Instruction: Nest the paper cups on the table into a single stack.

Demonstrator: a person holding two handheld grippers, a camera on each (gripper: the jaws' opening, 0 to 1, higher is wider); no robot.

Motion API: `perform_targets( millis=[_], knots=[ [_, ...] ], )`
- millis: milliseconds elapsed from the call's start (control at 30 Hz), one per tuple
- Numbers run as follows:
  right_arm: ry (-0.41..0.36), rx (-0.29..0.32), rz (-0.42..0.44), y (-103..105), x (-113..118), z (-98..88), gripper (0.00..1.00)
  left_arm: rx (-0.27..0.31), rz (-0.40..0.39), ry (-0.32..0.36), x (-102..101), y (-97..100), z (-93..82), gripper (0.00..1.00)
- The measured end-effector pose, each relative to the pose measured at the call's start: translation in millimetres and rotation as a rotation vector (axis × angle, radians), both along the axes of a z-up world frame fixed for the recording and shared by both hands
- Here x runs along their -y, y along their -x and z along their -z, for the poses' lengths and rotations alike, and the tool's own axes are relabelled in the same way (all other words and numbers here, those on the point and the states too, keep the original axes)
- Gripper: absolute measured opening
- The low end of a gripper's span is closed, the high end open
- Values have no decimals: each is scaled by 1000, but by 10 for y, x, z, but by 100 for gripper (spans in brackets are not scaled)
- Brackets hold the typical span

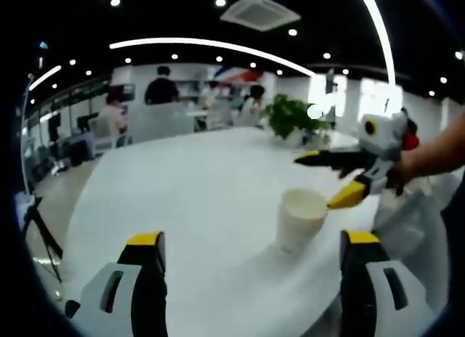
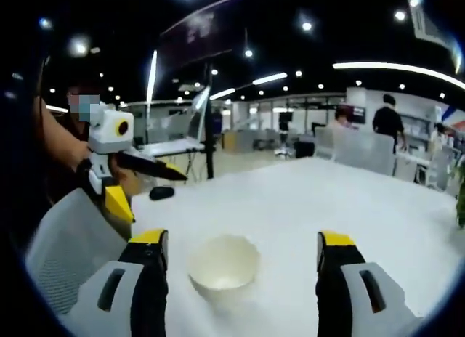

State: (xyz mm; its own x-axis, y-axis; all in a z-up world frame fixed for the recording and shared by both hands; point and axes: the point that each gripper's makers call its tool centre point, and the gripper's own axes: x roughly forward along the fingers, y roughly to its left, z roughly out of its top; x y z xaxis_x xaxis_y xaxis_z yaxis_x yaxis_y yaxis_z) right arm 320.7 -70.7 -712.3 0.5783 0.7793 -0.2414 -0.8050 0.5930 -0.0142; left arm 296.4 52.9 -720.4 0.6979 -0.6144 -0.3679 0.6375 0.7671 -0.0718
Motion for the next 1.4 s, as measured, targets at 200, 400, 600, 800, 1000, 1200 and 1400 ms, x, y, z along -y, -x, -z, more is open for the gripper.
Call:
perform_targets(
  millis=[200,400,600,800,1000,1200,1400],
  knots=[
    [54,6,-17,69,292,134,96,3,56,-50,65,61,157,98],
    [127,-32,27,109,550,384,90,-13,127,-141,168,137,394,98],
    [241,-63,-45,211,532,600,80,-75,193,-231,282,131,693,93],
    [347,-109,-147,242,372,841,64,-123,319,-251,500,83,794,75],
    [371,-126,-228,206,194,900,57,-92,415,-293,699,-50,820,68],
    [406,-140,-281,174,96,968,51,-82,470,-290,828,-124,850,52],
    [420,-148,-308,158,-12,1038,38,-82,512,-311,890,-126,919,44]
  ],
)
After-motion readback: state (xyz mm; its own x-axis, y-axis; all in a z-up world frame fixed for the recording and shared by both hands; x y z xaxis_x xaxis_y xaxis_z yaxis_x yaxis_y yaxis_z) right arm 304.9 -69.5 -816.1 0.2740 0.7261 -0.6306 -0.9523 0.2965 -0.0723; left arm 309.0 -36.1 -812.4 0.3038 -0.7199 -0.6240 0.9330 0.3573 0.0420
